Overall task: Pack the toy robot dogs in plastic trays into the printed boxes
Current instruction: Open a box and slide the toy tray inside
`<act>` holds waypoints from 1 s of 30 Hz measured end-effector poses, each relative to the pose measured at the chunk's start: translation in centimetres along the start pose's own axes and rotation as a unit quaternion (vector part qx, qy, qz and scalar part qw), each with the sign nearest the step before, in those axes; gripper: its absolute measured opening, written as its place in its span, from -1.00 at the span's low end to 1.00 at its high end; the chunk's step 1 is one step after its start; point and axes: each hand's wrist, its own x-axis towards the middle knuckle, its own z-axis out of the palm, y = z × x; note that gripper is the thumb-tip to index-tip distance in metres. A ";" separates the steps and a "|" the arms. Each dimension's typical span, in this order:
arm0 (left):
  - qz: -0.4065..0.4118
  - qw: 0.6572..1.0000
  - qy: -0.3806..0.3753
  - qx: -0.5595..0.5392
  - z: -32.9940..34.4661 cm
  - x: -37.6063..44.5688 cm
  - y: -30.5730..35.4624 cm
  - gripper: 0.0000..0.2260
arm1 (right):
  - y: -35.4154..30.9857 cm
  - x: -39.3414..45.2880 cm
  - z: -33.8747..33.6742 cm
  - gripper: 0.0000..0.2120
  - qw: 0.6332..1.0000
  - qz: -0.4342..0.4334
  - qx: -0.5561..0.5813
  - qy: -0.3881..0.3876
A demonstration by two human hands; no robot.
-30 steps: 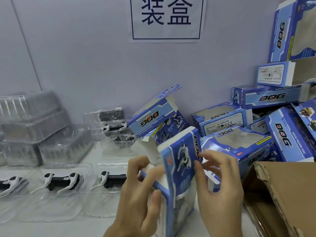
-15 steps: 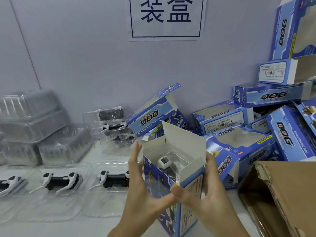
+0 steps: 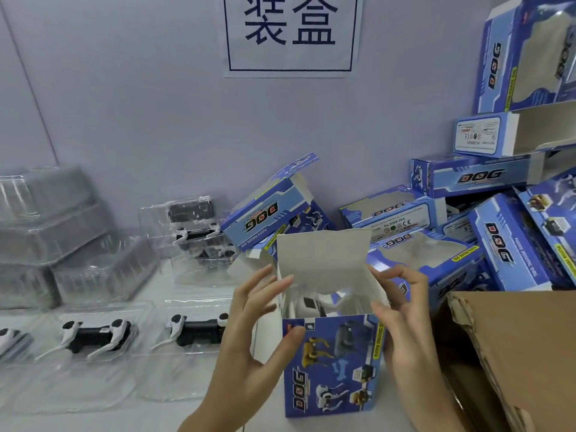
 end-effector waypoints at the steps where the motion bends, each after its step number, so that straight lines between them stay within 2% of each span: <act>1: -0.020 0.999 -0.026 -0.016 -0.1 -0.1 0.1 -0.54 | 0.2 -0.2 0.2 -0.69 1.000 0.005 0.004 0.002; 3: -0.048 0.997 -0.056 -0.035 -0.2 -0.2 0.2 -0.51 | 0.2 -0.5 0.8 -0.70 1.000 0.005 -0.003 0.009; 9: -0.068 0.996 -0.053 -0.034 -0.1 -0.1 0.7 -0.50 | -0.6 -0.8 1.7 -0.47 0.996 -0.009 -0.085 0.015; 10: -0.067 0.996 -0.050 -0.029 -0.1 -0.2 0.7 -0.51 | -0.5 -0.8 1.8 -0.49 0.995 -0.014 -0.094 0.020; 15: -0.061 0.997 -0.048 -0.022 0.2 -0.2 0.9 -0.51 | -0.2 -0.3 1.7 -0.84 0.993 -0.014 -0.094 0.064; 21: -0.072 0.995 -0.055 -0.032 0.7 -0.5 0.5 -0.51 | 0.2 0.6 1.3 -0.91 0.995 0.009 -0.078 0.064; 23: -0.083 0.994 -0.056 -0.039 0.8 -0.6 0.3 -0.51 | 0.3 0.5 1.5 -0.83 0.996 0.008 -0.056 0.064; 26: -0.091 0.993 -0.057 -0.048 1.2 -0.8 0.1 -0.52 | -0.2 0.5 1.9 -0.51 0.998 -0.004 -0.038 0.045; 30: -0.100 0.992 -0.057 -0.048 1.7 -0.8 0.2 -0.54 | -0.7 0.7 2.2 -0.40 0.998 -0.018 -0.060 0.023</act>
